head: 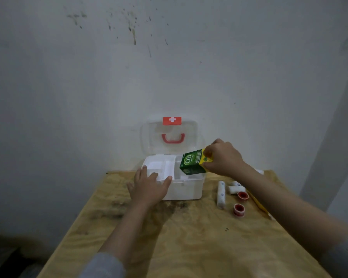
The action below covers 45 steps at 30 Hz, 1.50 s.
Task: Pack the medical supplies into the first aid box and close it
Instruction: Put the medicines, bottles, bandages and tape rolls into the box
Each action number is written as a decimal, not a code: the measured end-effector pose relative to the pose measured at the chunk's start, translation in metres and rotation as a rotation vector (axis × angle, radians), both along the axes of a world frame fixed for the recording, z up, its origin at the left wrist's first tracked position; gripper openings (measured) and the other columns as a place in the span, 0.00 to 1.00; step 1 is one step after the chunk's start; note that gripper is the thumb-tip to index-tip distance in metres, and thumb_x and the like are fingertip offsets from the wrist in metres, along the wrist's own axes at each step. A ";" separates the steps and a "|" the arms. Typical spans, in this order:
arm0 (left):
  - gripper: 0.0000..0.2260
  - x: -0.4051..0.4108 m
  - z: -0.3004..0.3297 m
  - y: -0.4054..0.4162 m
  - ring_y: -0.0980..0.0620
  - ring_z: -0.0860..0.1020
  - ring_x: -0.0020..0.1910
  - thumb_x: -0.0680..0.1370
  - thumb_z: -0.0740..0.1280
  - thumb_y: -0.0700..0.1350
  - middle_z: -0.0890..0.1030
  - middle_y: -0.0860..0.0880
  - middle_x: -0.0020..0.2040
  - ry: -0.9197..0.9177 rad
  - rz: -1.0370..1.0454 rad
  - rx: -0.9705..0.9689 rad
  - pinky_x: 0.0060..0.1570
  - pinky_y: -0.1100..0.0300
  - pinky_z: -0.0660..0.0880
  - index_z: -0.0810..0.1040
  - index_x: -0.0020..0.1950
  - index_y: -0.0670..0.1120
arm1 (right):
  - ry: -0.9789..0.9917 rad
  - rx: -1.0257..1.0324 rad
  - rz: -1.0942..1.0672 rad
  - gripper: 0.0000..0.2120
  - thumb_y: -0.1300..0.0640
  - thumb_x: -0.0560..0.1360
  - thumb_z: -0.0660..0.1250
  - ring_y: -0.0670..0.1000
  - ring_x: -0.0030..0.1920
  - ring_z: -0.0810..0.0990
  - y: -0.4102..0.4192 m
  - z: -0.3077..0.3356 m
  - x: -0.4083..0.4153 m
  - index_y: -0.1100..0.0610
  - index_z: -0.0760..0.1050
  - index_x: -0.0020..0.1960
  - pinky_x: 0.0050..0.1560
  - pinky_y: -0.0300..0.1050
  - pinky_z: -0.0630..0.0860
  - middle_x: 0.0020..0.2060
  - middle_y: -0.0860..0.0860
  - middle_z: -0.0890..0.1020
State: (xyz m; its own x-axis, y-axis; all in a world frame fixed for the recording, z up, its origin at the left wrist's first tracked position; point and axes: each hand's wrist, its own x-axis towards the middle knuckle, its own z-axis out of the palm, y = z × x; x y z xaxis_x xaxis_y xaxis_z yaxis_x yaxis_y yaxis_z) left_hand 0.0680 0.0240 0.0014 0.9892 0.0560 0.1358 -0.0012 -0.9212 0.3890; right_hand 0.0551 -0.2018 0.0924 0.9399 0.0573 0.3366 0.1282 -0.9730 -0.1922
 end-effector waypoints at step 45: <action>0.31 0.002 -0.006 0.005 0.42 0.56 0.74 0.75 0.56 0.67 0.59 0.44 0.77 -0.123 -0.037 -0.047 0.70 0.46 0.60 0.75 0.67 0.47 | 0.151 0.316 -0.133 0.07 0.51 0.69 0.73 0.48 0.39 0.80 -0.088 -0.014 -0.062 0.51 0.80 0.45 0.39 0.42 0.76 0.38 0.51 0.82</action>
State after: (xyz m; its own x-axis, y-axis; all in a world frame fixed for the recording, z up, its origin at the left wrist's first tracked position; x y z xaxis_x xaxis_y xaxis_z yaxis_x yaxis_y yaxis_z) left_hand 0.0695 0.0288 -0.0044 0.9666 0.0293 0.2545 -0.0849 -0.9007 0.4262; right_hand -0.0070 -0.2894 0.0780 0.9726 -0.1534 0.1747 -0.0484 -0.8687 -0.4930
